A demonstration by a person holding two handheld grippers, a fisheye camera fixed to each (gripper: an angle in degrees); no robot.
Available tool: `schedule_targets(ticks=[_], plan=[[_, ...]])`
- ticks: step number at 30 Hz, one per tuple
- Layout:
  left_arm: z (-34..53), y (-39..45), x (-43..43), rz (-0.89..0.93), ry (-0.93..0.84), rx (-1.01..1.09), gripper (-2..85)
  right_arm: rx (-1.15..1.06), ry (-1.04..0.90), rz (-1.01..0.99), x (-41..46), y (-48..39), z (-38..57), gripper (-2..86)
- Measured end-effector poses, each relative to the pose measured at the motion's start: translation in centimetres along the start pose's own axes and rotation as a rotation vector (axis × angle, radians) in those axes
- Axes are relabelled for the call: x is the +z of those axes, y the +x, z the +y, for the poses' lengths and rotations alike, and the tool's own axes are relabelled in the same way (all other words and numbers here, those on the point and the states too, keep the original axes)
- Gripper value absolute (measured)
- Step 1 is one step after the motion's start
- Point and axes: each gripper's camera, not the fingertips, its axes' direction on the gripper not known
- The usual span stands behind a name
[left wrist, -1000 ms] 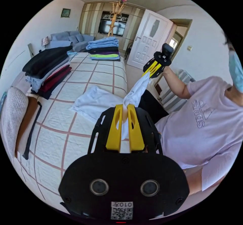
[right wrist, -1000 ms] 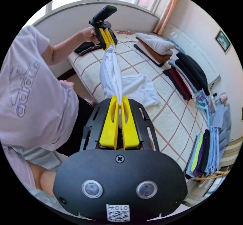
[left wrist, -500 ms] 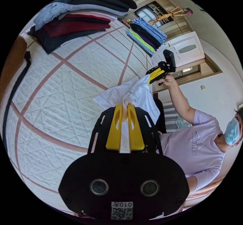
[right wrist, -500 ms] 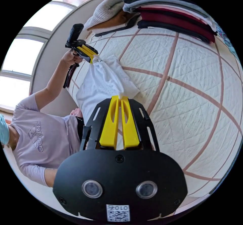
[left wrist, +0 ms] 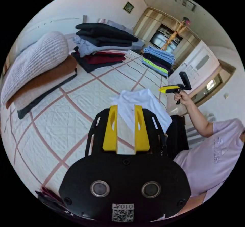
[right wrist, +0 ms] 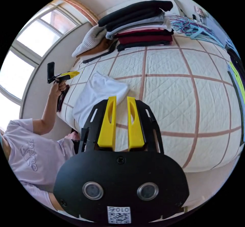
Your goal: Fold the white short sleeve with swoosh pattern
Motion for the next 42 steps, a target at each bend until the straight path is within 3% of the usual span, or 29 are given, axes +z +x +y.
schedule_targets(ticks=[5,11,20,28,32,37,42], plan=[[9.8,11.9,1.4,-0.059,-0.179,0.043,12.8,-0.007,-0.011,-0.074,2.0,-4.4,8.2,10.7],[13.7,18.4,2.3,-0.227,-0.112,0.107,13.2,0.081,0.055,-0.145,4.7,-4.5,12.6,12.4],[10.7,18.3,2.7,-0.028,-0.097,0.012,9.1,0.127,0.058,-0.210,6.6,-2.5,11.6,10.7],[6.8,19.9,-1.0,0.029,-0.169,0.131,4.2,0.182,0.070,-0.397,6.2,0.5,12.1,4.3],[2.7,19.5,-6.4,0.095,-0.194,0.216,3.2,0.165,0.054,-0.463,6.5,-1.5,12.1,4.0],[0.5,18.6,-12.8,0.044,-0.305,0.306,2.9,0.100,0.086,-0.583,8.7,-7.7,11.1,3.9],[3.6,14.8,-14.8,-0.037,-0.397,0.218,3.5,0.018,-0.054,-0.540,16.7,-15.7,8.6,4.3]])
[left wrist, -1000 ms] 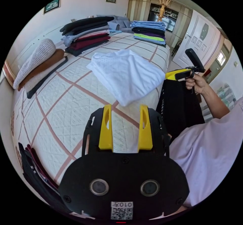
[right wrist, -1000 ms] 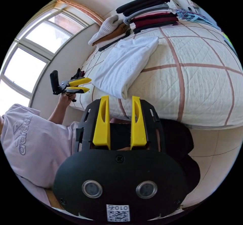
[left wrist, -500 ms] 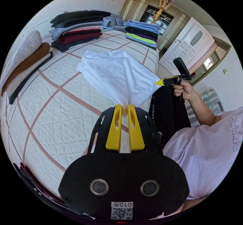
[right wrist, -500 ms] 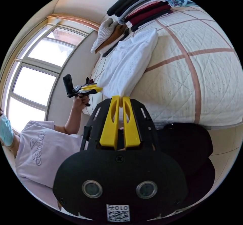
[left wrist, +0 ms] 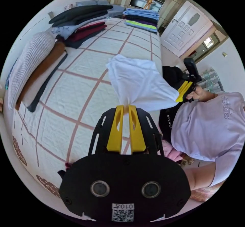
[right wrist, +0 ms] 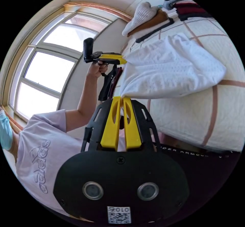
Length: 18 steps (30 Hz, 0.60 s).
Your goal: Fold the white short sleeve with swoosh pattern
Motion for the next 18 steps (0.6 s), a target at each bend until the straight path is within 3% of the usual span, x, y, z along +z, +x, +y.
schedule_targets(ticks=[4,8,11,16,18], plan=[[5.6,-0.7,2.1,-0.111,-0.116,-0.251,5.1,-0.045,-0.100,0.073,4.9,-0.6,0.0,5.7],[8.7,8.0,-3.5,-0.149,0.104,-0.248,6.9,-0.085,-0.108,0.104,4.8,-0.2,2.8,6.2],[9.3,14.3,-5.3,-0.041,0.221,-0.246,8.1,-0.011,-0.040,0.197,3.1,1.3,5.5,6.2],[10.0,21.3,-2.4,0.073,0.260,-0.334,9.9,0.054,0.130,0.220,0.3,2.3,7.8,6.7],[10.0,24.4,-2.0,-0.004,0.278,-0.341,10.2,0.013,0.142,0.257,1.0,1.1,8.2,6.8]])
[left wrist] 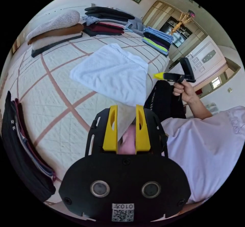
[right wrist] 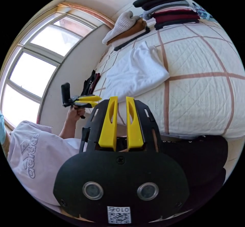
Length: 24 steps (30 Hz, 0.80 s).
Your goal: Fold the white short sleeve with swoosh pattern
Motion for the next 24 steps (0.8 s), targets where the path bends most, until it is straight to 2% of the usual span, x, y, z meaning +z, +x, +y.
schedule_targets(ticks=[2,5,10,13,16,21,24], plan=[[1.3,7.1,-0.3,-0.356,0.021,0.178,10.6,-0.035,-0.004,0.002,0.8,-1.3,0.5,6.7],[2.5,12.6,0.1,-0.566,0.045,0.343,10.5,-0.040,0.009,-0.030,2.6,-2.5,2.0,6.7],[2.5,16.7,1.2,-0.636,0.073,0.532,8.8,-0.085,-0.026,-0.024,6.0,-5.3,4.3,6.8],[2.8,18.2,2.0,-0.717,0.067,0.632,6.8,-0.212,-0.060,0.030,8.0,-9.0,5.3,7.0],[3.5,18.6,1.2,-0.721,0.109,0.689,4.2,-0.367,-0.094,0.111,10.1,-12.6,6.6,7.7],[2.4,14.1,-2.7,-0.415,0.129,0.564,1.8,-0.764,-0.052,0.434,14.2,-19.0,11.1,10.6],[1.2,10.8,-4.7,-0.266,0.147,0.506,1.4,-0.927,-0.107,0.539,17.5,-21.0,12.7,11.6]])
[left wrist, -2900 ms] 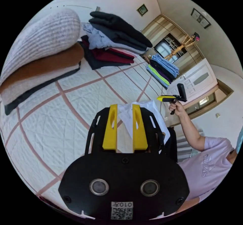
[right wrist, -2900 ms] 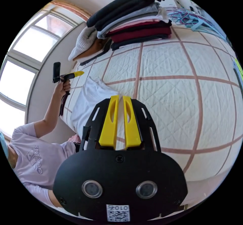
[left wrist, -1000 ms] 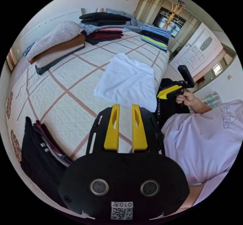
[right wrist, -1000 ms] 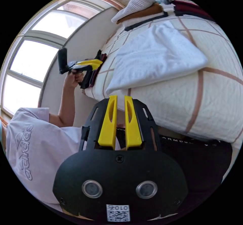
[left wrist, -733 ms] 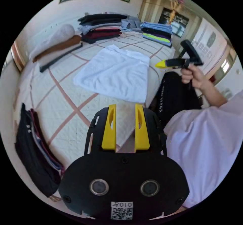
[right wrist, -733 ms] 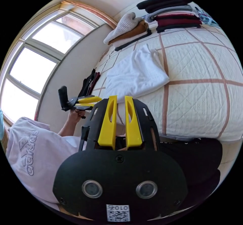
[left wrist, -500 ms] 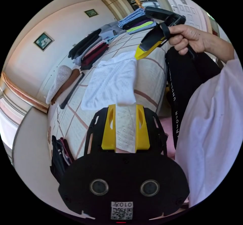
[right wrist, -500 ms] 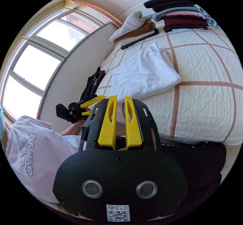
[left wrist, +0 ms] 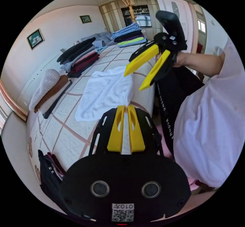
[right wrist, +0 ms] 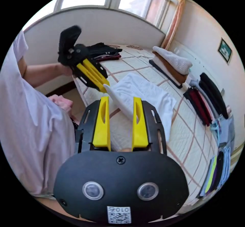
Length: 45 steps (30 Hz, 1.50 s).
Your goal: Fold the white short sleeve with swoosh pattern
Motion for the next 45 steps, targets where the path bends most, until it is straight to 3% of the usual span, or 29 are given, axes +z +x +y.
schedule_targets(ticks=[7,15,23,27,32,34,37,40,42,45], plan=[[1.4,-4.5,0.5,0.090,0.012,-0.101,3.0,-0.106,-0.062,0.217,3.5,-4.2,-1.6,5.9],[11.9,-8.0,4.8,0.417,0.079,-0.655,12.1,-0.007,0.007,0.214,1.2,-4.7,1.0,2.5],[19.6,-11.6,12.4,0.765,0.408,-1.083,15.2,0.087,0.064,0.213,0.3,-3.7,3.7,2.4],[20.9,-12.1,15.2,0.826,0.418,-1.142,14.9,0.104,0.078,0.222,-0.8,-1.8,5.0,2.5],[22.3,-11.9,19.4,0.780,0.388,-1.176,11.2,0.076,0.059,0.232,-2.0,0.8,6.6,3.0],[22.7,-12.1,19.9,0.758,0.387,-1.159,9.6,0.109,0.067,0.194,-3.3,2.7,8.0,3.3],[22.8,-13.1,19.5,0.721,0.393,-1.096,8.3,0.374,0.091,0.029,-6.1,8.5,12.2,4.6],[23.6,-14.7,19.3,0.754,0.467,-1.092,7.9,0.762,0.154,-0.405,-6.9,16.9,18.9,8.1],[24.1,-15.6,19.6,0.795,0.515,-1.099,7.9,0.947,0.352,-0.746,-6.3,22.2,24.1,10.0],[24.3,-16.5,20.5,0.801,0.536,-1.091,7.8,1.086,0.383,-0.830,-5.1,26.5,27.1,13.0]])
